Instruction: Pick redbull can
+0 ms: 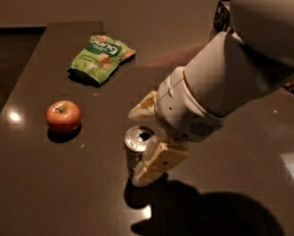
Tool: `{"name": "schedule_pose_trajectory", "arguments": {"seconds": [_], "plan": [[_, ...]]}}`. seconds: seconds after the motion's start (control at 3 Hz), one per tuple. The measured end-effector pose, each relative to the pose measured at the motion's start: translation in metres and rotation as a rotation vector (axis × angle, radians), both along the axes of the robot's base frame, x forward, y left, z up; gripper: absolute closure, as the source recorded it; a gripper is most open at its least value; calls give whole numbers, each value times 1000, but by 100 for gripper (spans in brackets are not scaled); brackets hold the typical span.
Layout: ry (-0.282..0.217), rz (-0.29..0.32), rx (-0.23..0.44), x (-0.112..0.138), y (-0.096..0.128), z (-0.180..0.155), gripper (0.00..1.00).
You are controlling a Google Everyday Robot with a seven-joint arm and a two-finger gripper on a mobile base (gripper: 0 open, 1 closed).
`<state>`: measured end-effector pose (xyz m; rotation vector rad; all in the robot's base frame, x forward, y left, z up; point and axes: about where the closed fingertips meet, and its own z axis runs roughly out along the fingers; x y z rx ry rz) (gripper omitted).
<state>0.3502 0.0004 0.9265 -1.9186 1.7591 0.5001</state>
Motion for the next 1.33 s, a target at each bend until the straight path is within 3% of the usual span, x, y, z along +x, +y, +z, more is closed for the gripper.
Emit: {"name": "schedule_pose_trajectory", "arguments": {"seconds": [0.67, 1.0, 1.33], "plan": [[25, 26, 24, 6, 4, 18, 72], [13, 27, 33, 18, 1, 46, 95], [-18, 43, 61, 31, 3, 94, 100]]}}
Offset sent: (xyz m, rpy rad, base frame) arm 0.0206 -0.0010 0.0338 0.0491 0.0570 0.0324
